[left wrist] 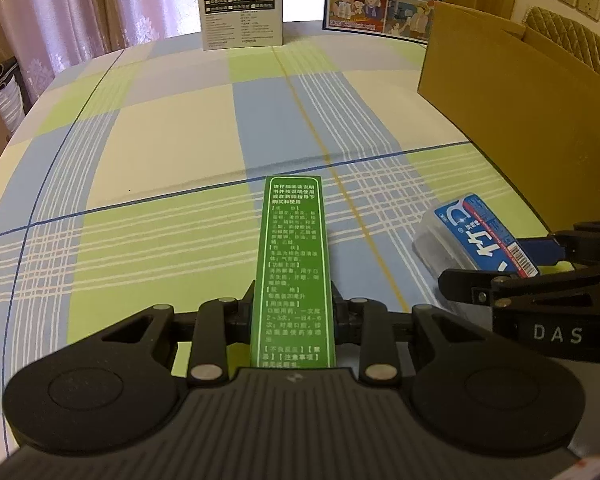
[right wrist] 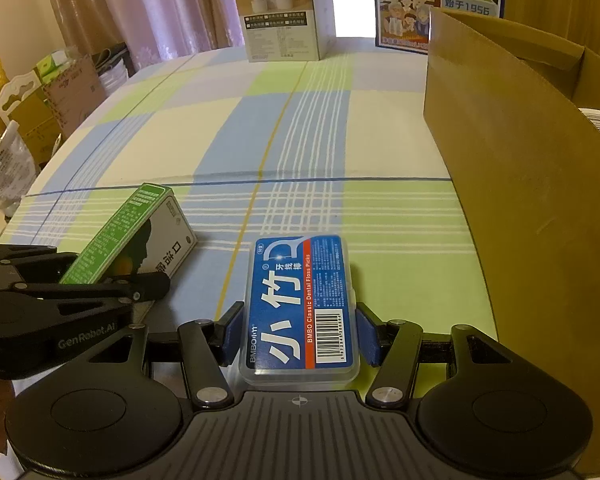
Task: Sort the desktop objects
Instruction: 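Lift the green box and toothpick case off the table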
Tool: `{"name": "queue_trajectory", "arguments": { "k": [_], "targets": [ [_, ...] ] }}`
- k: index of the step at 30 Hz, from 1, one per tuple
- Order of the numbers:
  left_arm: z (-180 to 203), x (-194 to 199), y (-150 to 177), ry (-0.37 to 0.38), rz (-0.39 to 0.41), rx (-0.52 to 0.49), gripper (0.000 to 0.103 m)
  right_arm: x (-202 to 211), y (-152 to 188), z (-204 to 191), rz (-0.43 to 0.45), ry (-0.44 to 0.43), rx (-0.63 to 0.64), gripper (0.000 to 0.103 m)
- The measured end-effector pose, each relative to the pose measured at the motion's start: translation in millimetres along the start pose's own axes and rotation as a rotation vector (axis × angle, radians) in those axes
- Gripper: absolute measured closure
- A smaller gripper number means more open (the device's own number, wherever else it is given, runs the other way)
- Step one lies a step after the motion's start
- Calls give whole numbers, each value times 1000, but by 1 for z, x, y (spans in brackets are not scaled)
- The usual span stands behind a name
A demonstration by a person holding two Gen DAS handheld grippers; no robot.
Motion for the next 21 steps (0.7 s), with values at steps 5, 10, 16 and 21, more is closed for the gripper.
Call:
{"name": "queue_trajectory", "arguments": {
  "k": [5, 10, 16, 21],
  "targets": [
    [-3, 10, -5, -16, 38, 11, 78, -1, 0, 0, -6, -8, -6, 49],
    [-1, 10, -6, -11, 39, 10, 78, 0, 1, -1, -4, -9, 1, 49],
    [-2, 10, -5, -8, 39, 19, 78, 0, 1, -2, -3, -4, 12, 49],
    [-2, 12, -2, -7, 38, 32, 78, -1, 3, -2, 1, 6, 21, 49]
  ]
}}
Point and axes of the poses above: each gripper's, at about its wrist camera, not at the fingertips, and x roughly against the way its jaws point, z to its right, y to its underside, the point moved 6 cm from there along -x, roughly the way its jaws point, and after that the axes turned 11 degrees about -x, right-handed, at the moved point
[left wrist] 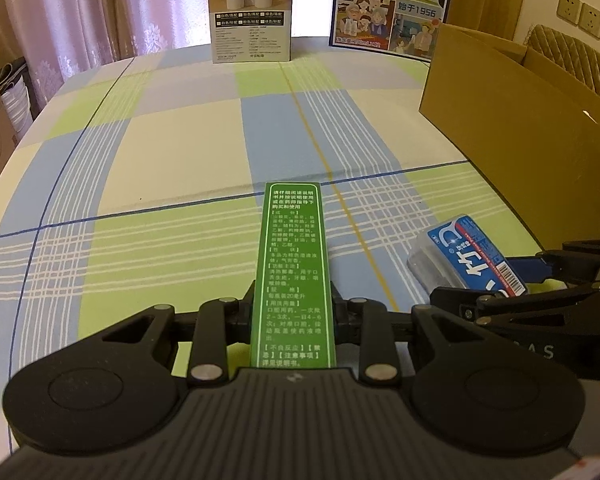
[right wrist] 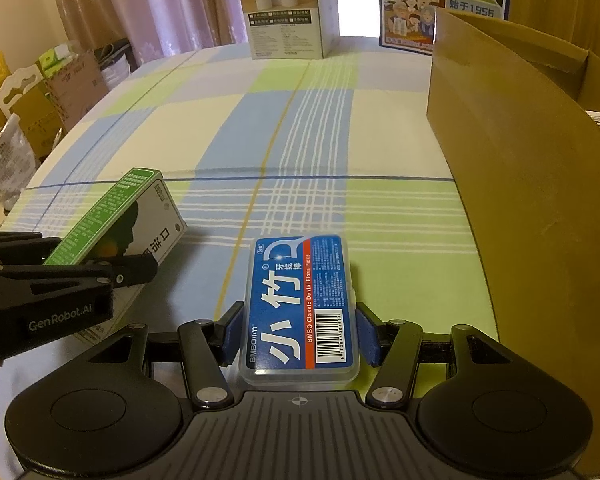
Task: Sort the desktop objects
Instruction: 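Lift the green box and toothpick case off the table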
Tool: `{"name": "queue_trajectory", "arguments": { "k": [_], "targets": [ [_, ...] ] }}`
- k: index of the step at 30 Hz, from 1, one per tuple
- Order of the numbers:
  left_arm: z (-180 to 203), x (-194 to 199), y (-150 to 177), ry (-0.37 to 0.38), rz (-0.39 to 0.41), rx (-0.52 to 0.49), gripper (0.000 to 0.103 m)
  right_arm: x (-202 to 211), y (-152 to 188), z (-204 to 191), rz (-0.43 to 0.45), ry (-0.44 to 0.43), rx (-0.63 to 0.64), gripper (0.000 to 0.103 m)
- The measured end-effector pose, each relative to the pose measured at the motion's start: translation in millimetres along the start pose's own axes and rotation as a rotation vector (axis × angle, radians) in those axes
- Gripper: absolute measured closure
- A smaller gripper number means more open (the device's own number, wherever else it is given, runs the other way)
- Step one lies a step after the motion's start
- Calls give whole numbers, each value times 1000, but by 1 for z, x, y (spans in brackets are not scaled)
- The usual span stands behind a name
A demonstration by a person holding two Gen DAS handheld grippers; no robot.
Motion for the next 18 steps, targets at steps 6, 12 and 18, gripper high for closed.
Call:
{"name": "queue_trajectory", "arguments": {
  "k": [6, 12, 18],
  "targets": [
    [0, 4, 4, 2, -7, 25, 78, 5, 2, 0, 25, -9, 5, 49],
    [5, 15, 4, -3, -8, 29, 78, 19, -1, 3, 65, -15, -6, 49],
    [18, 42, -5, 3, 20, 33, 78, 52, -14, -2, 132, -25, 10, 49]
  ]
}}
Point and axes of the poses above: each gripper's, at about its wrist camera, not at the fingertips, and x roughly against the way its jaws point, z to its right, y to its underside, the point moved 6 cm from there along -x, roughly the way its jaws point, and after that the axes turned 11 degrees about -x, right-handed, at the moved point
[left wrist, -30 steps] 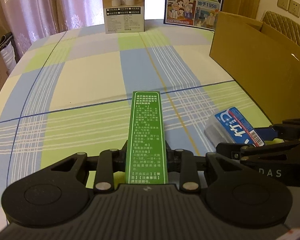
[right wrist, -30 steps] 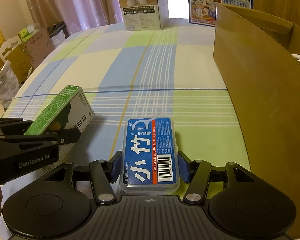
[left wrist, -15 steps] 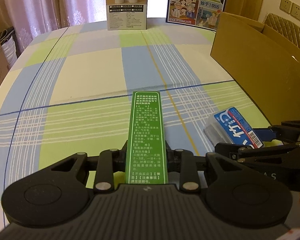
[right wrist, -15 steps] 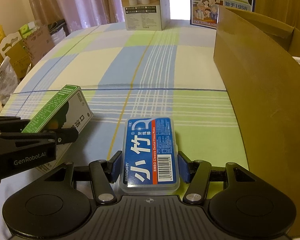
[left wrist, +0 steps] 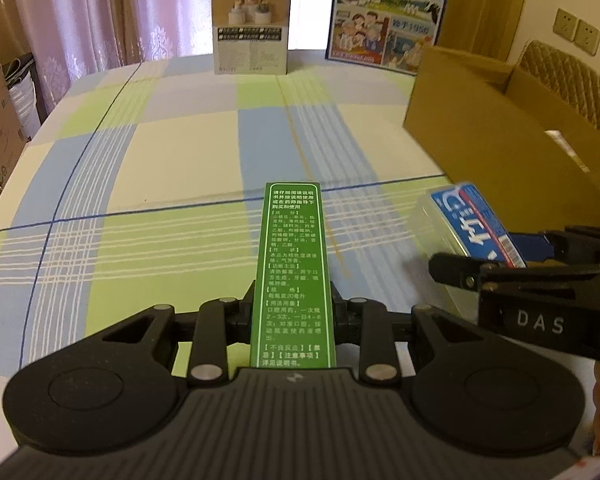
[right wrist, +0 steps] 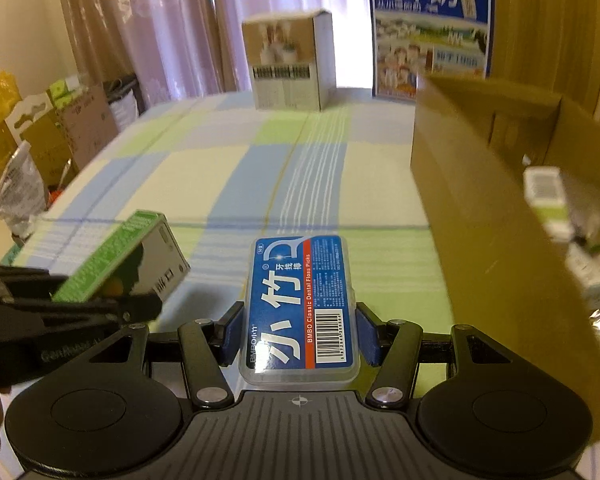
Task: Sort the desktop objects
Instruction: 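Lift the green box and toothpick case off the table, then carry the green box and toothpick case over the cardboard box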
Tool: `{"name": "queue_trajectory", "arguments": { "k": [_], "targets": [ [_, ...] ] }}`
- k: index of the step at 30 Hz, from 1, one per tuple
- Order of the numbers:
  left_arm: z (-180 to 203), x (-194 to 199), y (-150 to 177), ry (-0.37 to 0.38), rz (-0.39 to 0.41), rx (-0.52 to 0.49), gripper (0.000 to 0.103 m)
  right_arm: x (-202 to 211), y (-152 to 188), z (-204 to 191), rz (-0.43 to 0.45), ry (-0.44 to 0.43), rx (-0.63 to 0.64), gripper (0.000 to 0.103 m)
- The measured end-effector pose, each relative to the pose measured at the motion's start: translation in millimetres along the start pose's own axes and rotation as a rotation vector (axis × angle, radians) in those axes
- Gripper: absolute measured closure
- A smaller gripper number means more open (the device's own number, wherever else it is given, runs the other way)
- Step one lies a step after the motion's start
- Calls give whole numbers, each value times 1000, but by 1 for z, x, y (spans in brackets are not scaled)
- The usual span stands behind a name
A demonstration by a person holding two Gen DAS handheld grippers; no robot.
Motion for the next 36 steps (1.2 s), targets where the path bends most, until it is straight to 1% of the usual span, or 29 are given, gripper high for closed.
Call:
{"name": "queue_trajectory", "arguments": {
  "k": [10, 20, 29, 36],
  "targets": [
    [42, 63, -10, 15, 64, 7, 78, 75, -18, -3, 90, -11, -25, 49],
    [78, 111, -5, 35, 98, 2, 78, 148, -13, 9, 144, -19, -22, 49],
    [104, 143, -7, 60, 141, -15, 78, 194, -2, 35, 171, -10, -19, 49],
    [130, 151, -11, 100, 152, -37, 78, 217, 0, 59, 187, 20, -28, 49]
  ]
}}
Point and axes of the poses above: each gripper's, at about its wrist camera, not at the fingertips, and x roughly against the way its jaws point, z to its right, y to its underside, the point moved 6 cm from there along -x, roughly the way its jaws point, and after that the axes turned 11 degrees about -x, right-handed, at the moved point
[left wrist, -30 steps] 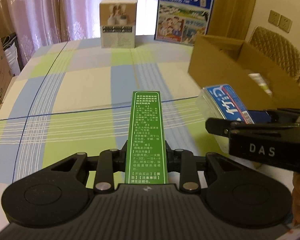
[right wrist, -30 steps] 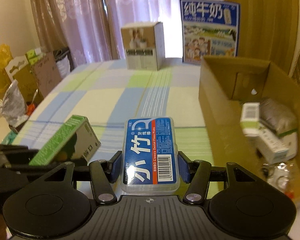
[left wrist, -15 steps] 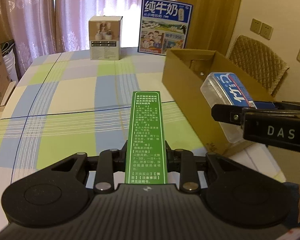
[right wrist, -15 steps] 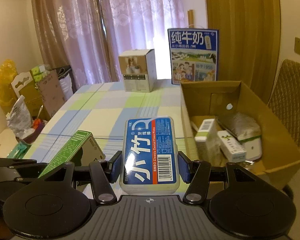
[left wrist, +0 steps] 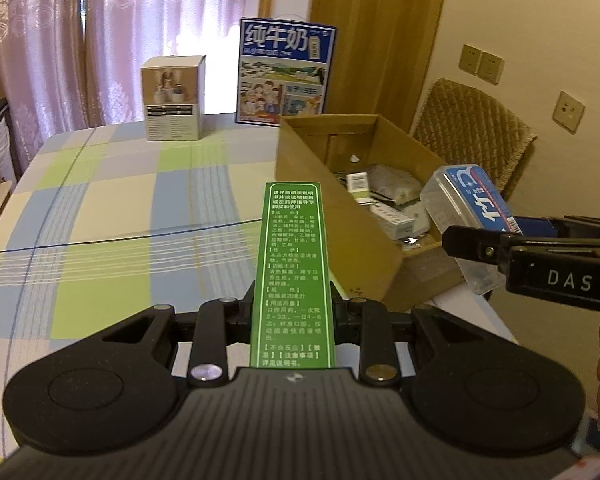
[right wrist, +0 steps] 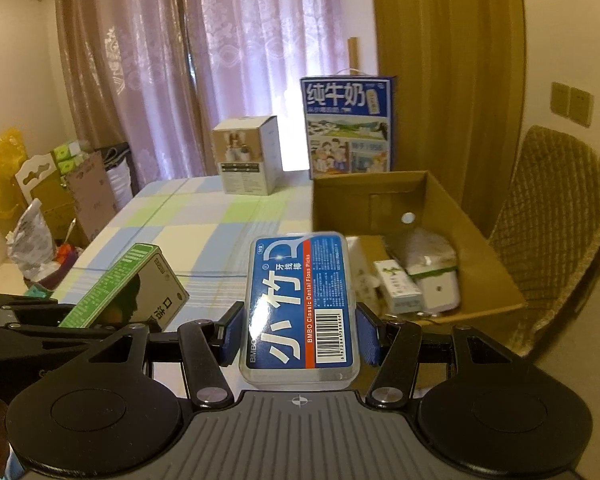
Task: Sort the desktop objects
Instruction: 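Carry the green box and toothpick case over the cardboard box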
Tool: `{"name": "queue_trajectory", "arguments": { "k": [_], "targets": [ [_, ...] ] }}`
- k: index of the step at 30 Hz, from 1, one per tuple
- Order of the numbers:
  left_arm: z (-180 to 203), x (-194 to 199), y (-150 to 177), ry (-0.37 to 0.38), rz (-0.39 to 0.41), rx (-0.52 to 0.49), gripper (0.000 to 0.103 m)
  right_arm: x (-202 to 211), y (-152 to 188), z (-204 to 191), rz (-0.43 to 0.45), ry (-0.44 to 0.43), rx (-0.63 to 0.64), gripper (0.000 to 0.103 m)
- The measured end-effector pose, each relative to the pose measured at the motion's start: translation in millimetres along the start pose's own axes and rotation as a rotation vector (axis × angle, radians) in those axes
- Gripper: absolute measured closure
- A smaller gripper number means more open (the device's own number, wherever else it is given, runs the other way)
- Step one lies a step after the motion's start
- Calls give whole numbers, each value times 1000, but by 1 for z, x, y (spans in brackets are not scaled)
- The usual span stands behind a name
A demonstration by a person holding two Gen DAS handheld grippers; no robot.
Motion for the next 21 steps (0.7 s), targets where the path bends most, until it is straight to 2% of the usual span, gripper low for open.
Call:
{"name": "queue_trajectory", "arguments": {
  "k": [9, 21],
  "targets": [
    [34, -4, -7, 69, 0, -23, 78, 13, -2, 35, 4, 49, -14, 49],
    [63, -16, -20, 110, -4, -68, 78, 21, -5, 71, 9, 95, -42, 49]
  ]
}}
Point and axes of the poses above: each gripper's, at about its wrist camera, not at the fingertips, and x roughly against the way its jaws point, z to its right, y to its underside, the point moved 6 cm from there along -x, roughly the way its jaws point, and after that the axes turned 11 degrees about -x, right-handed, at the moved point
